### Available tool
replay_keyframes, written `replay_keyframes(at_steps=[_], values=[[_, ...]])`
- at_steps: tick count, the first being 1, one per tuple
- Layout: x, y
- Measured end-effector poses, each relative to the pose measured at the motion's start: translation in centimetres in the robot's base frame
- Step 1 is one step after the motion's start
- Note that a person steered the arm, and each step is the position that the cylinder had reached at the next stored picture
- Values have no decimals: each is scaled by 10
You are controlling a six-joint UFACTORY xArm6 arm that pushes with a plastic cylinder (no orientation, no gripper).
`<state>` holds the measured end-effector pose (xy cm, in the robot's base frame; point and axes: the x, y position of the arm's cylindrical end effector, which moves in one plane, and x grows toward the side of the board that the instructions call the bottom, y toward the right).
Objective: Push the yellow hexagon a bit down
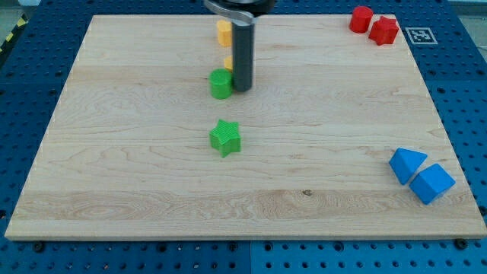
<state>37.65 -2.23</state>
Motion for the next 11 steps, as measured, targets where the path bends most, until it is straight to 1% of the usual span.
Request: replay_keyframes(at_steps=[1,2,3,4,5,7,9,10,11], values=[[0,-24],[0,-25],[-2,-52],[-30,-62],[-52,-56],[-53,-25],[-58,-16],[-76,-14],[-76,-11]])
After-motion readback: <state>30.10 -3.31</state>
